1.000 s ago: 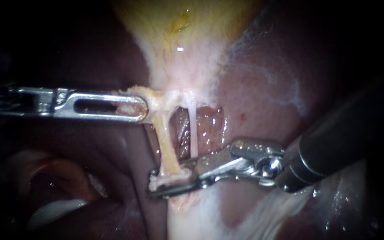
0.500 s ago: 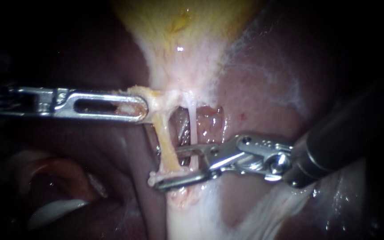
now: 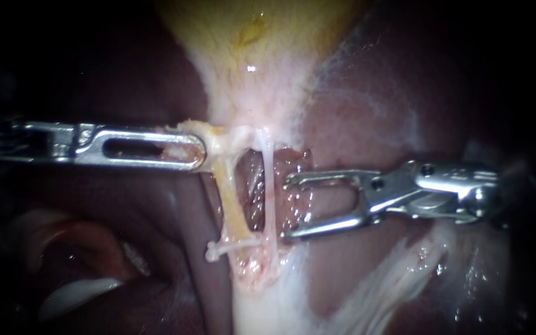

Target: Going back first clip left tube

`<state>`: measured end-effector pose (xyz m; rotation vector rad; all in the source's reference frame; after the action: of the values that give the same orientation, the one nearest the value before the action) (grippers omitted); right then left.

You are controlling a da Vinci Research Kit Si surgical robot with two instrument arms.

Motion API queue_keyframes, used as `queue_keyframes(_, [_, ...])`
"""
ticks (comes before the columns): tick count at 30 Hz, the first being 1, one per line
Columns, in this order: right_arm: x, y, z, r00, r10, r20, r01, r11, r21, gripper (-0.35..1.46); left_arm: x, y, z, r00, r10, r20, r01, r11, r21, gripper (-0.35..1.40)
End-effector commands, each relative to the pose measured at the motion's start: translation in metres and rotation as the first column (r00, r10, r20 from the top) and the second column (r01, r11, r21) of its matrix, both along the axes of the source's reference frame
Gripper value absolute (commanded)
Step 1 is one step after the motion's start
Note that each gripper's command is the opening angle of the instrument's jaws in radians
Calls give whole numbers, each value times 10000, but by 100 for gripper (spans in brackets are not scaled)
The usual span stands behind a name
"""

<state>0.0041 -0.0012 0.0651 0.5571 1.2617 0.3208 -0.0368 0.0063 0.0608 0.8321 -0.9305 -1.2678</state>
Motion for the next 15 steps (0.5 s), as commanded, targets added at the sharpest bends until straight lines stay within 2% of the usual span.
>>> queue_keyframes(1, [-7, 3, -5, 10000, 6, 0, -6, 10000, -91, 50, 0, 0, 0, 10000, 3, 5, -3, 10000, -3, -35])
queue_keyframes(7, [-30, 13, -18, 9999, 94, 73, -92, 9995, -293, 50, -1, -1, 1, 10000, -4, -1, 4, 10000, -9, -35])
queue_keyframes(12, [-34, 12, -19, 10000, 32, 31, -31, 9996, -264, 50, -3, -1, 7, 10000, -8, -7, 8, 10000, -35, -35])
queue_keyframes(15, [-33, 11, -20, 10000, 25, 26, -25, 9996, -265, 50, -7, -2, 17, 10000, -23, -25, 23, 10000, -79, -35])
